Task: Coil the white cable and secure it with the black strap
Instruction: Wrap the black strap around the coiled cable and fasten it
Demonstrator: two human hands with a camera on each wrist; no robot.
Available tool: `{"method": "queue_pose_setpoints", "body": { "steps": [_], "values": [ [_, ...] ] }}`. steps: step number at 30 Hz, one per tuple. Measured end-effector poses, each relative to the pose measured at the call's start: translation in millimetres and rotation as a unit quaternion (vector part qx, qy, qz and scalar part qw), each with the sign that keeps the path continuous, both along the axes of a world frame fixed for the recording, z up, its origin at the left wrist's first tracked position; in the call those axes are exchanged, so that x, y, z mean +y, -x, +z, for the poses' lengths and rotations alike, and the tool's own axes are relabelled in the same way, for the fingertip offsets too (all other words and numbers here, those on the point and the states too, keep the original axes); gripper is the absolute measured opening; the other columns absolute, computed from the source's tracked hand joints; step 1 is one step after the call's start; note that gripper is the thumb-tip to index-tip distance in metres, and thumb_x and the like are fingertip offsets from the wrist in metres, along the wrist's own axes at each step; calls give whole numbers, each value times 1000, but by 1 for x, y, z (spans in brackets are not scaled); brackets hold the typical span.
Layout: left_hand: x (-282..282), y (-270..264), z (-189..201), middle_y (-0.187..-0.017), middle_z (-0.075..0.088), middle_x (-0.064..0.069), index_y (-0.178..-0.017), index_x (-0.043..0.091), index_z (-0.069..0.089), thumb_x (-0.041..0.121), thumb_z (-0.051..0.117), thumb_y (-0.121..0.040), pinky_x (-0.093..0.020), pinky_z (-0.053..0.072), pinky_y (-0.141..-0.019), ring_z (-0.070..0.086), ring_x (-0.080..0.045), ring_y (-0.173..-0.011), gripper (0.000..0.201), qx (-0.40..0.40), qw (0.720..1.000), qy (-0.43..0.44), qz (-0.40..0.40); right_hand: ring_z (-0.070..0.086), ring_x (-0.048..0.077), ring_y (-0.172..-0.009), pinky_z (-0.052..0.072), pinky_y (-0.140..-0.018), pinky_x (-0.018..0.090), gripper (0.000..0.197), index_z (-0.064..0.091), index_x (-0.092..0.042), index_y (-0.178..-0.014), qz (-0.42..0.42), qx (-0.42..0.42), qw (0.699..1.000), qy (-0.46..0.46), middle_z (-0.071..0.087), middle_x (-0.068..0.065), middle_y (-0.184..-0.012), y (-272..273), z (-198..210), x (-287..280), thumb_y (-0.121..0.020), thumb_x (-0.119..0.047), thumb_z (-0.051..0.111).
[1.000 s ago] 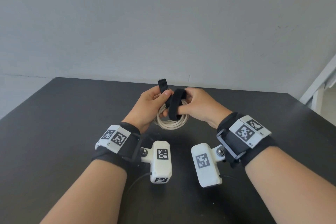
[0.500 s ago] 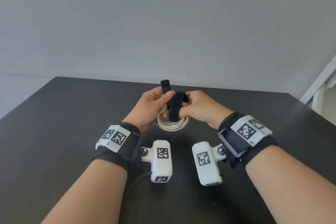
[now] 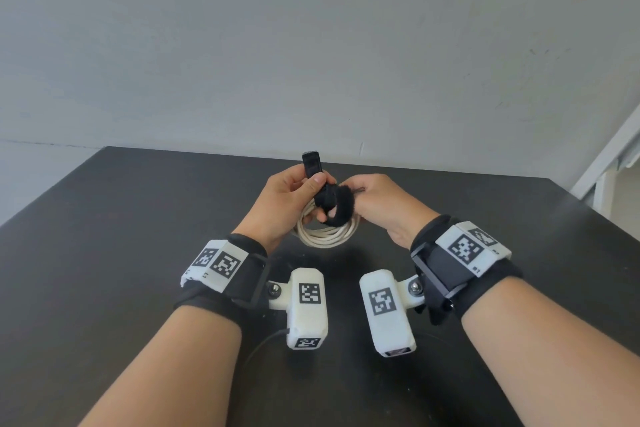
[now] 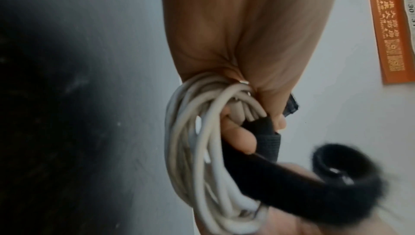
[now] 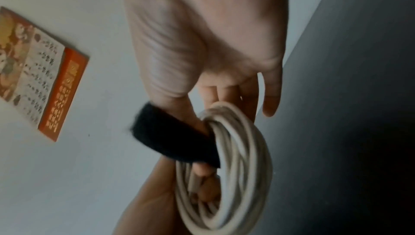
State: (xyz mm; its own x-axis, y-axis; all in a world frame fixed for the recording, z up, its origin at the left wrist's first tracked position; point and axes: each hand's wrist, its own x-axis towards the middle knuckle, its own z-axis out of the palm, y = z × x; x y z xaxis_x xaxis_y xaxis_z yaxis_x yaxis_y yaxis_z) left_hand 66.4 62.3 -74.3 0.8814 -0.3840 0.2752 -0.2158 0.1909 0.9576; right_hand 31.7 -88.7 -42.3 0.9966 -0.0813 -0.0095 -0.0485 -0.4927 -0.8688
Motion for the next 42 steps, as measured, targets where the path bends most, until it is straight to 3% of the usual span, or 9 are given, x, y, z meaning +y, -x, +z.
{"method": "queue_pose_setpoints", "body": {
  "steps": [2,5,9,12,16,21,25,31,42],
  "values": [
    [1,0,-1,-85,69,-11,-92,10,65,15,50,-96,-22,48,-54,60,-16,-61,17,-5,1000,-7,-2,64,21,-90,48,-91,34,12,70,-13,-88,8,29,999,-43,71,5,-87,0,3,-1,-76,-8,71],
    [1,-1,-1,-86,70,-7,-92,8,66,13,51,-96,-24,53,-71,66,-15,-76,16,-2,1000,7,-12,60,15,-71,46,-74,28,3,65,-14,-83,26,85,985,-148,65,2,-72,5,9,-4,-83,-13,62],
    [0,0,0,-86,71,-6,-91,9,68,15,52,-95,-25,54,-75,66,-15,-79,17,12,999,15,-25,59,13,-67,43,-69,27,28,64,-12,-88,1,140,962,-234,65,0,-72,4,12,-9,-95,-34,50],
    [1,0,0,-89,72,-8,-92,10,69,16,53,-94,-29,55,-79,67,-18,-83,18,16,1000,9,-24,63,17,-66,49,-66,27,24,66,-8,-87,-59,106,959,-254,68,6,-76,3,9,-2,-96,-27,54],
    [0,2,4,-80,70,-14,-92,-1,62,20,57,-91,-30,52,-60,63,-21,-58,21,28,999,6,-34,67,19,-59,55,-59,29,13,71,-5,-80,-97,73,955,-270,72,9,-71,3,5,2,-81,-18,74],
    [-2,6,8,-49,59,-9,-77,5,50,19,54,-93,-19,37,-38,48,-12,-34,22,31,997,-18,-61,65,17,-55,54,-50,21,4,67,-2,-81,-134,51,945,-293,67,10,-71,4,3,2,-82,2,66],
    [1,6,8,-59,55,-13,-95,4,49,18,54,-94,-18,34,-36,45,-11,-34,15,71,993,-22,-91,63,16,-58,55,-51,19,17,61,-6,-75,-176,3,940,-293,63,7,-68,2,9,1,-79,9,68],
    [1,6,6,-100,57,-42,-101,-1,52,22,58,-92,-23,32,-39,45,-13,-37,25,97,983,-58,-146,59,17,-61,53,-56,21,25,53,-9,-74,-245,-69,914,-316,59,8,-70,-7,25,-13,-78,13,66],
    [2,-2,2,-85,69,-12,-104,2,61,20,55,-95,-18,40,-40,51,-13,-39,21,104,994,-25,-1,63,13,-71,46,-72,26,22,56,-15,-79,-77,-53,965,-244,67,1,-78,2,14,1,-77,1,71]
  ]
}}
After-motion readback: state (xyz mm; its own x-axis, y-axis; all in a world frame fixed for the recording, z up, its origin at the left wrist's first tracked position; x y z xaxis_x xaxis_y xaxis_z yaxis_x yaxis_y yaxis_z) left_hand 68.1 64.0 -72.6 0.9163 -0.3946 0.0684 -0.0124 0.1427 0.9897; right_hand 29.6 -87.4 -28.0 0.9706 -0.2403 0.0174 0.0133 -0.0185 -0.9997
